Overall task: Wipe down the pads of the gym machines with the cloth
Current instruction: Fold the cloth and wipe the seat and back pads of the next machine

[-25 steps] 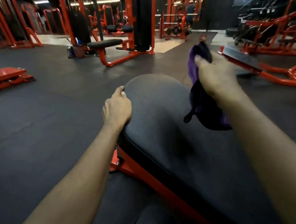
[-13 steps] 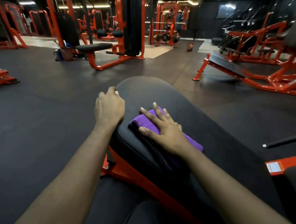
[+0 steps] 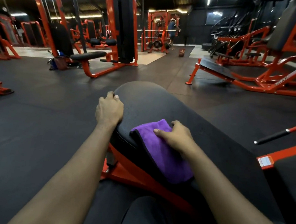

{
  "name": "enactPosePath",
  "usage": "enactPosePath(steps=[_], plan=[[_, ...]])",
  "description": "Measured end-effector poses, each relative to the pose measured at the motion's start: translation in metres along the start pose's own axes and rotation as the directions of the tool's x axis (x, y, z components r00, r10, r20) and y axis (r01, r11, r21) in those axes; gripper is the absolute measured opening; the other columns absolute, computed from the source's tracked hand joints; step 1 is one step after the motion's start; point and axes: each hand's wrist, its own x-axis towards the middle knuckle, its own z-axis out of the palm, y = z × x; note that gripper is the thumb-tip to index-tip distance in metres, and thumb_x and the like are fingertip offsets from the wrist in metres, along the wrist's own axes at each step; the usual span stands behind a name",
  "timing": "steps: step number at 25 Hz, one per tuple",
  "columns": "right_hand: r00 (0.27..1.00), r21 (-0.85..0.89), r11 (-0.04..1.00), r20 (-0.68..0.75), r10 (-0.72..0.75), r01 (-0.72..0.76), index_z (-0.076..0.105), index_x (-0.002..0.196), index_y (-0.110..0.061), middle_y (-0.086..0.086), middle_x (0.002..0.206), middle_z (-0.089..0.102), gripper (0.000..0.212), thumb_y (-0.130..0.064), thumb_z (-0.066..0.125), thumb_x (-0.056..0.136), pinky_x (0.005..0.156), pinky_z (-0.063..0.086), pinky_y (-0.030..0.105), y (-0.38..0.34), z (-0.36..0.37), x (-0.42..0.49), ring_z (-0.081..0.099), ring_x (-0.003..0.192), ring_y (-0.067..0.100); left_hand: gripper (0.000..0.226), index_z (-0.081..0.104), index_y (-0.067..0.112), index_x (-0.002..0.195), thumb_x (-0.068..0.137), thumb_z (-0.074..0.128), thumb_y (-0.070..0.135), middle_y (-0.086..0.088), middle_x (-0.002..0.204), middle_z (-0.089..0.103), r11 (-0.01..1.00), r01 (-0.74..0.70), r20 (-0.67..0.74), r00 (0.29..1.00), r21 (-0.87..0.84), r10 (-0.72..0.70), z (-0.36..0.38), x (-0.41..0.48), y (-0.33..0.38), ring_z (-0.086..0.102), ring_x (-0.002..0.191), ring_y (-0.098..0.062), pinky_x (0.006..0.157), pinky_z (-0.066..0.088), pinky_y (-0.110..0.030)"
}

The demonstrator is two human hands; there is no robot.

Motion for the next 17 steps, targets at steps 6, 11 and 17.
enactPosePath(steps=[6, 11, 17], plan=[[0.877, 0.104, 0.975, -0.463, -0.126, 0.195, 0.069, 0.088, -0.015, 0.003, 0.089, 0.072, 0.028, -0.028, 0.086, 0.069, 0.080, 0.057, 0.039, -0.033, -0.088, -0.006, 0.068, 0.090, 0.025, 0.047, 0.032, 0.030, 0.153, 0.106, 0.025, 0.038, -0.031, 0.143, 0.037, 0.999, 0.047, 0.112, 0.993, 0.005, -0.047, -0.008, -0.011, 0.004, 0.044, 0.128, -0.050, 0.108, 0.035, -0.052], [0.896, -0.222, 0.915, -0.223, -0.385, 0.338, 0.056, 0.100, -0.016, 0.006, 0.096, 0.062, 0.033, -0.039, 0.076, 0.087, 0.077, 0.044, 0.031, -0.057, -0.070, -0.029, 0.055, 0.088, 0.023, 0.047, 0.032, 0.029, 0.153, 0.106, 0.024, 0.036, -0.030, 0.143, 0.036, 0.999, 0.036, 0.126, 0.991, 0.038, -0.041, -0.009, -0.010, 0.004, 0.045, 0.127, -0.050, 0.107, 0.035, -0.052], [0.835, -0.335, 0.774, 0.341, -0.432, 0.537, -0.003, 0.150, -0.064, -0.025, 0.164, -0.019, 0.088, -0.079, 0.053, 0.084, 0.116, 0.003, 0.069, 0.020, 0.012, -0.053, -0.020, 0.154, 0.015, 0.040, 0.039, 0.023, 0.137, 0.098, 0.032, 0.031, -0.030, 0.136, 0.048, 0.985, 0.004, 0.157, 0.987, 0.172, -0.031, -0.011, 0.015, 0.006, 0.049, 0.123, -0.049, 0.098, 0.039, -0.049]])
